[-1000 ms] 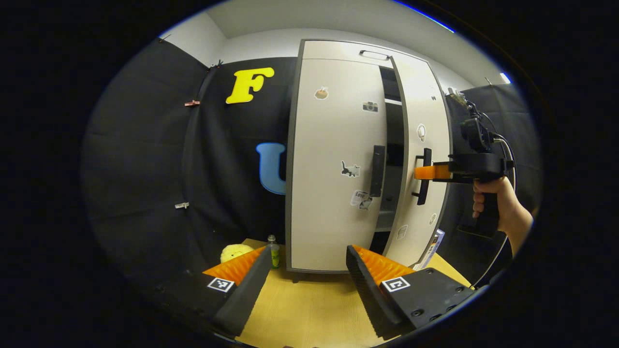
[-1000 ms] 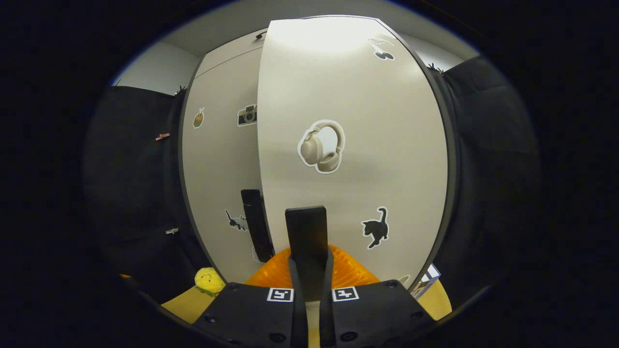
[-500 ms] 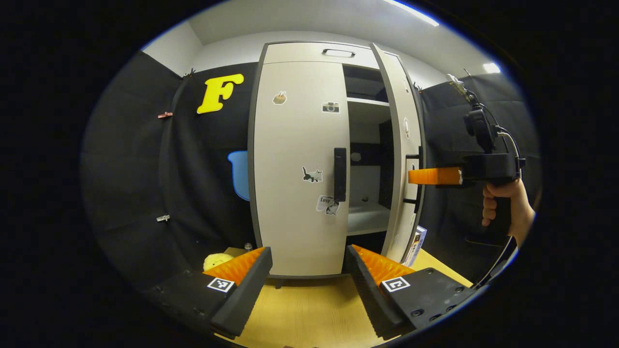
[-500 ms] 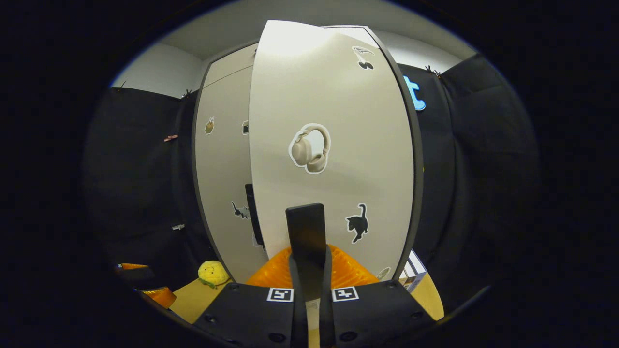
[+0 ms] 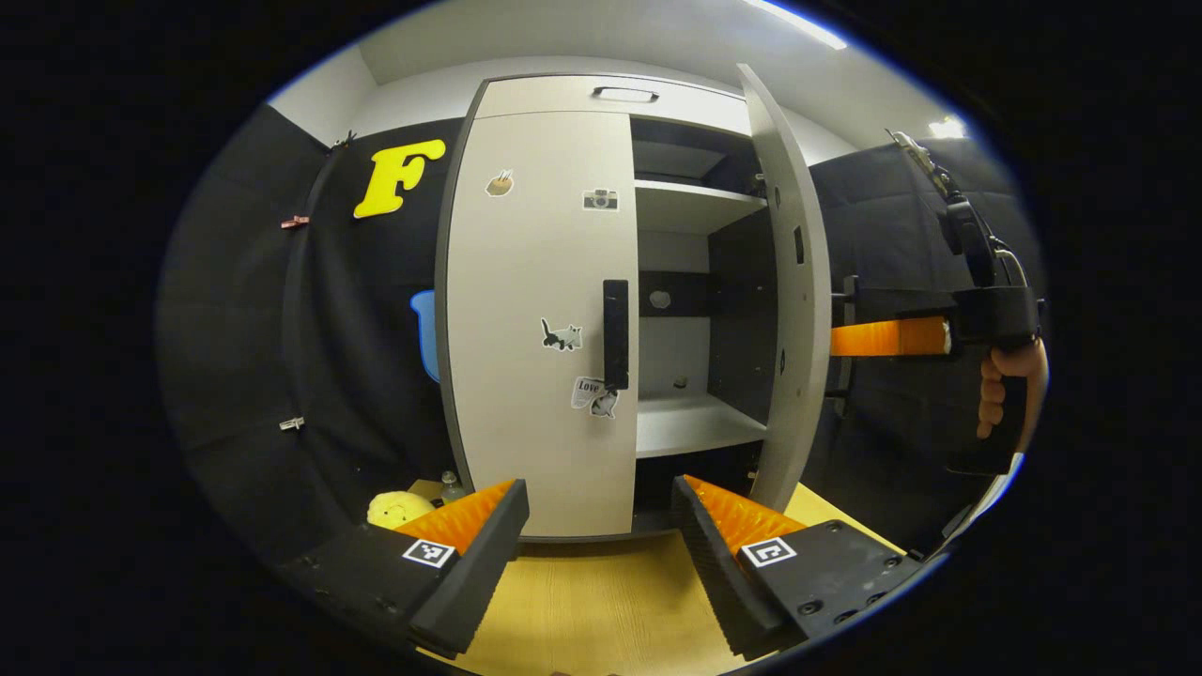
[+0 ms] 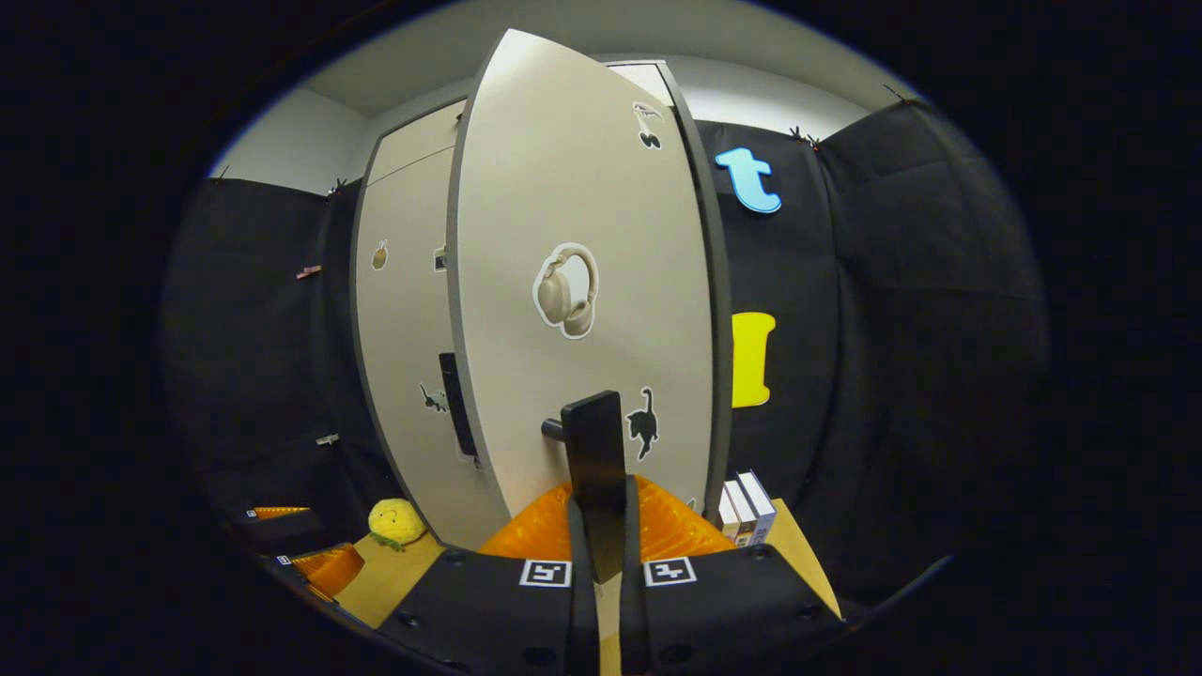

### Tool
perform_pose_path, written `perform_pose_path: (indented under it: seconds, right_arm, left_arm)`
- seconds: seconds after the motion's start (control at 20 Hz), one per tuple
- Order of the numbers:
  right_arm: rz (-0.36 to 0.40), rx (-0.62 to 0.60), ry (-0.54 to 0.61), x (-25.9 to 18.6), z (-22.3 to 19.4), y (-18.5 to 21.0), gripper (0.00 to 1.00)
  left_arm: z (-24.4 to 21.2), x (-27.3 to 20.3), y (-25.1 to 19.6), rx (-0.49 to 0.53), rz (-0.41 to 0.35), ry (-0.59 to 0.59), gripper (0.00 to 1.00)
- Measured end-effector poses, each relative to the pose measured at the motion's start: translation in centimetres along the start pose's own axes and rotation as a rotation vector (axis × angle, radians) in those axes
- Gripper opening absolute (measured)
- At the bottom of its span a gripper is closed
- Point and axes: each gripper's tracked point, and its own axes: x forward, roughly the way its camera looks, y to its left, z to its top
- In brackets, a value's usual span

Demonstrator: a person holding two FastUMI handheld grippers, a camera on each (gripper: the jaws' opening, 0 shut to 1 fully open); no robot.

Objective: Open the right door of the double-door shoe cabinet with the right hand, and open the left door with the left hand.

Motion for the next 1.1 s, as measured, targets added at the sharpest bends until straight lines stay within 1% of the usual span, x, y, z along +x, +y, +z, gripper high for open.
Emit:
perform_pose_path:
  seconds: [0.25,0.35,0.4,0.5,0.55,0.6,0.65,0.75,0.8,0.9,0.95,1.0,1.1]
  right_arm:
    - [-0.116,-0.021,-0.014,-1.7,0.3,-3.7,0.12]
    - [-0.146,-0.024,0.001,-2.3,-0.3,-5.2,0.12]
    - [-0.168,-0.035,0.001,-2.4,-0.5,-6.2,0.12]
    - [-0.236,-0.055,0.001,-2.5,-0.5,-9.1,0.12]
    - [-0.265,-0.053,-0.007,-2.9,-0.2,-10.4,0.10]
    - [-0.255,-0.011,-0.007,-3.2,0.0,-11.3,0.06]
    - [-0.241,0.050,-0.004,-3.4,-0.1,-11.6,0.05]
    - [-0.221,0.100,-0.008,-3.6,-0.4,-12.2,0.07]
    - [-0.223,0.095,-0.017,-4.0,-0.3,-11.9,0.12]
    - [-0.241,0.056,-0.017,-4.6,-1.0,-12.0,0.12]
    - [-0.240,0.052,-0.008,-4.8,-1.3,-11.7,0.17]
    - [-0.237,0.057,-0.002,-5.1,-1.6,-11.3,0.10]
    - [-0.225,0.068,-0.015,-6.0,-1.6,-10.8,0.06]
  left_arm:
    - [-0.1,0.4,-0.8,-0.013,-0.021,0.002,0.95]
    - [0.0,0.6,-0.7,-0.019,-0.025,0.000,0.95]
    - [0.0,0.7,-0.8,-0.021,-0.027,0.000,0.95]
    - [0.0,0.9,-0.9,-0.021,-0.034,-0.001,0.95]
    - [0.0,1.1,-0.9,-0.020,-0.037,-0.001,0.95]
    - [0.1,1.2,-0.9,-0.019,-0.039,-0.003,0.95]
    - [0.1,1.3,-1.0,-0.019,-0.043,-0.004,0.95]
    - [0.2,1.4,-1.3,-0.018,-0.052,-0.003,0.95]
    - [0.3,1.4,-1.4,-0.016,-0.054,-0.005,0.95]
    - [0.3,1.3,-1.7,-0.015,-0.058,-0.007,0.95]
    - [0.4,1.3,-1.7,-0.015,-0.062,-0.008,0.95]
    - [0.4,1.3,-1.7,-0.014,-0.065,-0.010,0.95]
    - [0.7,1.5,-1.4,-0.010,-0.060,-0.017,0.95]
